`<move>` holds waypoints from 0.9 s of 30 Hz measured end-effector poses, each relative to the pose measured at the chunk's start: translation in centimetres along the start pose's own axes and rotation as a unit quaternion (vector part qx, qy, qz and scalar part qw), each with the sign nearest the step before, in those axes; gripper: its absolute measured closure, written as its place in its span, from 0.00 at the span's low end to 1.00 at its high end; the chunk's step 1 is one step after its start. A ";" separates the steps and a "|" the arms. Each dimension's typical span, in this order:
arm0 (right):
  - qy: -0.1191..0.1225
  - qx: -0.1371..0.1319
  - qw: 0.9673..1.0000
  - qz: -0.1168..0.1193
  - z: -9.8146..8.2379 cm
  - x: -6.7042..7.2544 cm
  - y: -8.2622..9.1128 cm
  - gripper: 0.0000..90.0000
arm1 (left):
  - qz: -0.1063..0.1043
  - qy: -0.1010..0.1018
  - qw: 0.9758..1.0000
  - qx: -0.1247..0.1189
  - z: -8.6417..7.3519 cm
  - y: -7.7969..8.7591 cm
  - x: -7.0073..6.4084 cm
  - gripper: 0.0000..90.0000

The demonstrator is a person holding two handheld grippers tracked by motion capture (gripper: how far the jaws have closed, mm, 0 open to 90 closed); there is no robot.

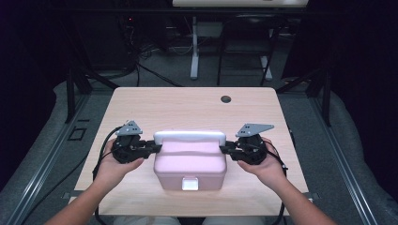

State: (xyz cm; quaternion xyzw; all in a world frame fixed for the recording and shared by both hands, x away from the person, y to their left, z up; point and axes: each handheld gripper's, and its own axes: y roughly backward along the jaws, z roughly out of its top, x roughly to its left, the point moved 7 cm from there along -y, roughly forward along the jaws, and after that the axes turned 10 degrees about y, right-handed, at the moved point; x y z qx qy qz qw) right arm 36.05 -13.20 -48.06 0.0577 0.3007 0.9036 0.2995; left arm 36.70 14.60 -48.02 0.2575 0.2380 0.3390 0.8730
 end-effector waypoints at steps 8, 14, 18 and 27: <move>0.001 0.001 1.000 0.008 -0.1 0.5 0.2 0.83 | 0.003 0.002 1.000 0.002 -0.2 0.3 -0.2 0.82; -0.002 0.002 1.000 0.012 0.0 0.6 0.2 0.83 | -0.001 0.006 1.000 0.008 -0.3 0.5 -0.2 0.82; -0.005 0.001 1.000 0.014 0.1 0.5 0.2 0.83 | -0.002 0.008 1.000 0.009 0.0 0.6 -0.3 0.82; -0.010 -0.007 1.000 0.015 0.9 0.2 0.6 0.83 | -0.008 0.017 1.000 0.005 0.8 1.0 -0.1 0.82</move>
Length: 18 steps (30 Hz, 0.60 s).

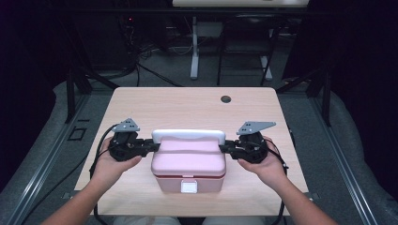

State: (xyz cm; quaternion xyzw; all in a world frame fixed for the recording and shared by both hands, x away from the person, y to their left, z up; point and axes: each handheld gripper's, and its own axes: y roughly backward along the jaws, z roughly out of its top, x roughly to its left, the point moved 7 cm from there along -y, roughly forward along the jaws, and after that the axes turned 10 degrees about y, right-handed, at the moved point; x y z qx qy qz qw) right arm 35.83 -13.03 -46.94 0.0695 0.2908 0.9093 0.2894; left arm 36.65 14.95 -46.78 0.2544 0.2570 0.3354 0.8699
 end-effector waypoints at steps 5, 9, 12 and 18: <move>-0.007 -0.003 1.000 0.001 0.4 -0.2 0.2 0.82 | 0.001 0.005 1.000 -0.004 0.4 0.1 -0.1 0.82; -0.013 -0.009 1.000 -0.001 0.8 -0.3 0.3 0.82 | -0.001 0.012 1.000 -0.009 0.8 0.3 0.0 0.81; -0.015 -0.009 1.000 0.000 0.9 -0.4 0.3 0.82 | -0.001 0.013 1.000 -0.010 0.9 0.3 0.0 0.81; -0.020 -0.011 1.000 -0.001 1.2 -0.6 0.4 0.81 | -0.004 0.018 1.000 -0.012 1.3 0.4 0.1 0.81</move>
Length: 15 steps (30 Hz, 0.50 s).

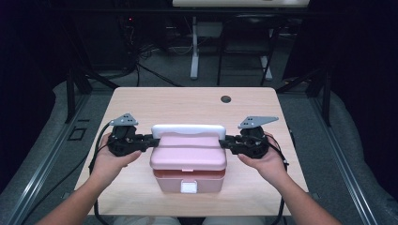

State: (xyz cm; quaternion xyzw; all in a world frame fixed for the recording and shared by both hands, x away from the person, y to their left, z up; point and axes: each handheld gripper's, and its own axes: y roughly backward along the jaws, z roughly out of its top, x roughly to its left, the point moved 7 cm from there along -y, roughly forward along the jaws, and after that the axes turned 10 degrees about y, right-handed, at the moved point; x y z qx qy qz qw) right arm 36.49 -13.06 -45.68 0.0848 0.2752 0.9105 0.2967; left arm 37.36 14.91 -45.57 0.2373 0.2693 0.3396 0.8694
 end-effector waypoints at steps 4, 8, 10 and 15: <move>0.000 0.000 1.000 -0.001 0.2 -0.1 0.0 0.82 | -0.002 -0.001 1.000 0.005 0.1 0.0 0.0 0.81; -0.002 0.002 1.000 0.001 0.2 -0.1 0.0 0.82 | -0.004 0.000 1.000 0.005 0.0 0.0 0.0 0.81; -0.004 0.000 1.000 0.003 0.2 -0.1 0.0 0.83 | -0.005 -0.003 1.000 0.003 -0.1 0.2 0.1 0.81; -0.007 -0.002 1.000 0.004 0.3 -0.2 0.0 0.83 | -0.006 -0.005 1.000 -0.001 -0.2 0.9 0.0 0.79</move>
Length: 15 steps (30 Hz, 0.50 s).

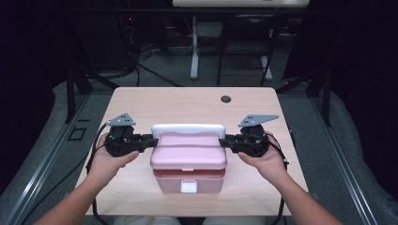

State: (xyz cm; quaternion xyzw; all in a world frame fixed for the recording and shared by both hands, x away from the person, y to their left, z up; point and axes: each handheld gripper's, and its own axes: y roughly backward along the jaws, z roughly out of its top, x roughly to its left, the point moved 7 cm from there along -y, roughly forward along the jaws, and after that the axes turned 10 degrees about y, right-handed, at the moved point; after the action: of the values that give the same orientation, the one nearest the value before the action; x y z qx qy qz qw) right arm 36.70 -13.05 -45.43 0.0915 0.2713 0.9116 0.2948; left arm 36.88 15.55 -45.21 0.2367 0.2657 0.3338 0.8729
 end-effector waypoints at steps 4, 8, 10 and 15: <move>-0.003 -0.001 1.000 0.002 0.1 -0.1 0.0 0.83 | 0.003 -0.003 1.000 -0.006 -0.3 0.7 0.1 0.79; -0.004 -0.004 1.000 0.002 0.1 -0.1 0.0 0.83 | 0.006 -0.002 1.000 -0.008 -0.7 1.1 0.4 0.81; -0.006 -0.003 1.000 0.002 0.2 -0.2 0.1 0.83 | 0.006 -0.002 1.000 -0.006 -1.1 1.4 0.5 0.85; -0.010 -0.006 1.000 0.002 0.3 -0.3 0.1 0.83 | 0.005 -0.003 1.000 0.001 -2.3 1.7 0.7 0.93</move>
State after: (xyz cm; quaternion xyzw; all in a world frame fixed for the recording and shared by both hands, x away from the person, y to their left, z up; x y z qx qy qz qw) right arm 36.98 -13.11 -45.12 0.0995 0.2626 0.9130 0.2959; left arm 35.14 17.73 -46.19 0.2403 0.2625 0.3374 0.8715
